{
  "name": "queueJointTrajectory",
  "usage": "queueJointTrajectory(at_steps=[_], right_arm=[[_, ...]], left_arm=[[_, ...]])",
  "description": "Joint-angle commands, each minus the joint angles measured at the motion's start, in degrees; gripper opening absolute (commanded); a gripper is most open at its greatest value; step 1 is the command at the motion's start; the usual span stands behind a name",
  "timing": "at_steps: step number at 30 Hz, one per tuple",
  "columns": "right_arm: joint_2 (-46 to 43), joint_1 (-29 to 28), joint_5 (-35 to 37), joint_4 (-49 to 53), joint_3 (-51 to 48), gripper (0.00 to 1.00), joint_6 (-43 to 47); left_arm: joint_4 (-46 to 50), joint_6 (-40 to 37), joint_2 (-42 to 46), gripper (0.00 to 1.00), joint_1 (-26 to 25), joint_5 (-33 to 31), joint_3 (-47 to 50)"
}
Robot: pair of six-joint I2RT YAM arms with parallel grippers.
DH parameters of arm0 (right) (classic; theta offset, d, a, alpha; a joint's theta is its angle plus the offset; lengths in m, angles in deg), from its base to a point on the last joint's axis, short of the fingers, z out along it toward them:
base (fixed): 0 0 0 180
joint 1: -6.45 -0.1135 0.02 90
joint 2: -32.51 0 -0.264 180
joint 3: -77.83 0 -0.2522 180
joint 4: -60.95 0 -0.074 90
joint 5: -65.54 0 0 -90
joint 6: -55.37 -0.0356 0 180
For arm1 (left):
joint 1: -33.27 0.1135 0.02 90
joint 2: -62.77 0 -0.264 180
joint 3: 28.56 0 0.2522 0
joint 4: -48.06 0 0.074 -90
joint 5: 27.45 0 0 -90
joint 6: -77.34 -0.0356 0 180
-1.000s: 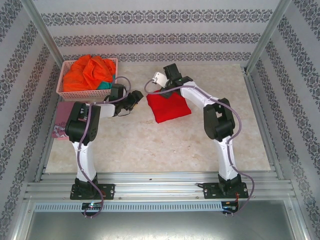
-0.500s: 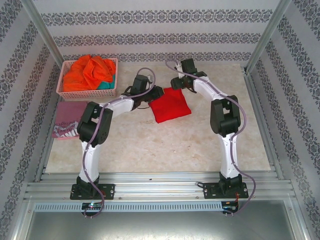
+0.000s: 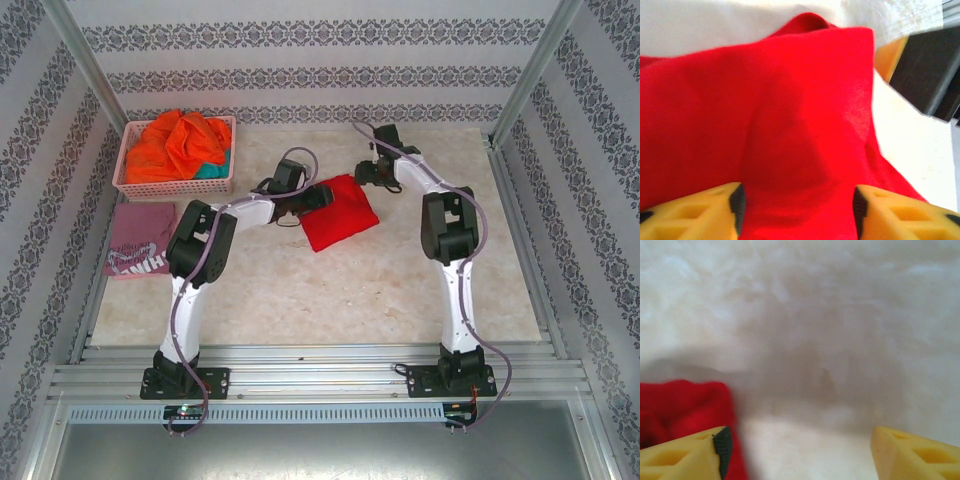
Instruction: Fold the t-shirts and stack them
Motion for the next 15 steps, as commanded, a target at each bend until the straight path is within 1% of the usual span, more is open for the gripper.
queueJointTrajectory(at_steps=[1, 4, 5, 6, 7, 10, 13, 15], right_arm=[[-10.69, -0.48, 1.71, -7.61, -9.58, 0.79, 0.28], [-15.86, 0.10, -0.75, -12.52, -17.22, 0.83, 0.01], [-16.72, 0.22, -2.62, -13.49, -18.83, 0.83, -0.39], [-17.51, 0.43, -5.18, -14.52, -20.46, 0.83, -0.56], [-17.93, 0.15, -8.45, -15.45, -21.71, 0.84, -0.30], [-17.34, -0.68, -15.31, -16.64, -22.87, 0.83, -1.06], [-15.56, -1.38, -17.35, -16.23, -22.99, 0.82, -2.02], [-14.46, -1.66, -18.35, -14.92, -22.74, 0.78, -2.50]], left_arm=[[-0.65, -2.83, 6.70, 0.73, 0.31, -1.07, 4.05], [-2.63, -3.74, 12.38, 0.95, 0.30, -2.23, 7.89], [-2.91, -4.09, 13.94, 0.98, 0.33, -2.44, 8.77], [-2.94, -4.60, 15.63, 1.00, 0.33, -2.79, 9.74], [-3.08, -5.03, 17.56, 1.00, 0.37, -3.12, 10.96], [-3.65, -4.77, 22.46, 1.00, 0.88, -5.44, 15.51], [-5.45, -2.03, 26.87, 1.00, 2.58, -6.82, 21.43], [-6.62, -0.33, 29.47, 1.00, 3.88, -7.47, 25.90]])
